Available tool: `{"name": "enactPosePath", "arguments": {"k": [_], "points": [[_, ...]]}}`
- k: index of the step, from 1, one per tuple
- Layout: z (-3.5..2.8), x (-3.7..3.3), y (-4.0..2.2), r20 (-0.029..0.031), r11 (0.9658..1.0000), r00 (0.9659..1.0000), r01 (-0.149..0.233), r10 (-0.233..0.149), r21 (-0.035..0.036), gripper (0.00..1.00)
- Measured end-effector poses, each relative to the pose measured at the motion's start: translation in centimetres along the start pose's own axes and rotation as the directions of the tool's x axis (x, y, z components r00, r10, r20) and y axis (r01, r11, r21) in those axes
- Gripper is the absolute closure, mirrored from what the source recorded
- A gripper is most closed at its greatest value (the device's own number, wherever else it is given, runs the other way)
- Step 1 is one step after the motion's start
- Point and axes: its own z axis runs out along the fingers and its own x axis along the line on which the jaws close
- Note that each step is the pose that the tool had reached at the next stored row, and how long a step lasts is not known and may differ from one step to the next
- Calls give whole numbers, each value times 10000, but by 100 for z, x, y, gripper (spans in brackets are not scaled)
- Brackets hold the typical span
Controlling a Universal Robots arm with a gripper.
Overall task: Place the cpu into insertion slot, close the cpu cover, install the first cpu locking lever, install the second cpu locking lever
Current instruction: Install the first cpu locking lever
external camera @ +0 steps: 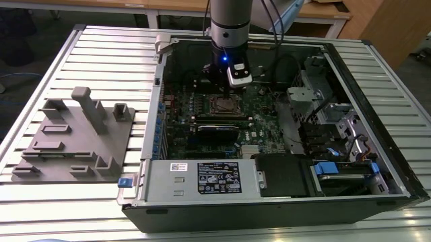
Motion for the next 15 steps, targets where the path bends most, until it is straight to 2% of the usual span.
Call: {"name": "enactPosePath", "arguments": {"k": [15], "points": [[-19,-3,-3,-1,10000,10000,2,-2,4,90]]}}
